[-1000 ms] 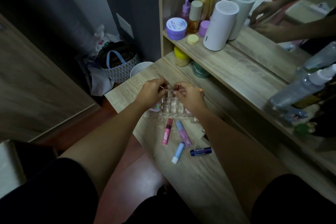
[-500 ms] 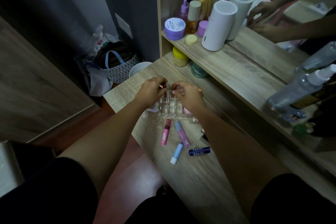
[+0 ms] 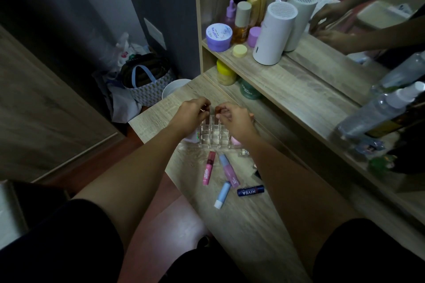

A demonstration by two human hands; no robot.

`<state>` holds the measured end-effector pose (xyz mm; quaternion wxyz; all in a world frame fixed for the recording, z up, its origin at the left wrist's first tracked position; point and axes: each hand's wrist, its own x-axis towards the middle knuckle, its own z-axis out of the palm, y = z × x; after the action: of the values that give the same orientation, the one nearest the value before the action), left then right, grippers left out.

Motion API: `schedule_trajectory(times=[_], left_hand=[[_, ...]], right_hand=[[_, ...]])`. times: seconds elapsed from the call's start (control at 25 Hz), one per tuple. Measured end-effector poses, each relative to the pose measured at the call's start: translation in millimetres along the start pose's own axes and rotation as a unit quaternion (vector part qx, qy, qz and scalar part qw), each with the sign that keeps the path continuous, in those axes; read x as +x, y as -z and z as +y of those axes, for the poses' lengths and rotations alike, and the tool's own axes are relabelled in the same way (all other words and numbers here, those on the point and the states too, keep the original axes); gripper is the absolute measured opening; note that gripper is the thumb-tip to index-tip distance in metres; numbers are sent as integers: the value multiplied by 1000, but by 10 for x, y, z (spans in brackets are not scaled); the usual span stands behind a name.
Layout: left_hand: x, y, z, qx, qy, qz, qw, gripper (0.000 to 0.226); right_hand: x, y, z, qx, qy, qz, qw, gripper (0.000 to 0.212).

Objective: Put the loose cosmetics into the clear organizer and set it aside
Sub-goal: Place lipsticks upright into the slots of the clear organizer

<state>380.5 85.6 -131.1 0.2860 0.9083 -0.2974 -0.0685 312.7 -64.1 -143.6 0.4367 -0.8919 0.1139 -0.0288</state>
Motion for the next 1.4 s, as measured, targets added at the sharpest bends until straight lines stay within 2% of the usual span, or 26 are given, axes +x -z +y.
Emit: schedule_trajectory(times=[0.36,0.56,0.92,1.16,1.28,1.36,1.4], left_hand=[[24,-25,-20,-3,12,0,1000,29],[35,-17,-39,3,4,3,1000,29],[18,1,-44,0,-2,0,1000,31],[-46,27,-25,-28,44,-25,998,45],[-187,19,29,-75,77,24,994,43],[-355,-3,82,-124,81,95,984,26],[-466,-52,113,-130,70,105,983,18]], right_hand=[[2,18,8,-31,9,-6,999,18],[2,38,15,-65,55,-18,996,16],[16,22,0,-84,56,-24,995,22],[-6,69,14,-85,39,-24,995,36],[-56,133,20,-87,46,-31,995,39],[-130,239,44,-93,67,-36,993,33],[-217,311,102,-104,82,-48,990,27]])
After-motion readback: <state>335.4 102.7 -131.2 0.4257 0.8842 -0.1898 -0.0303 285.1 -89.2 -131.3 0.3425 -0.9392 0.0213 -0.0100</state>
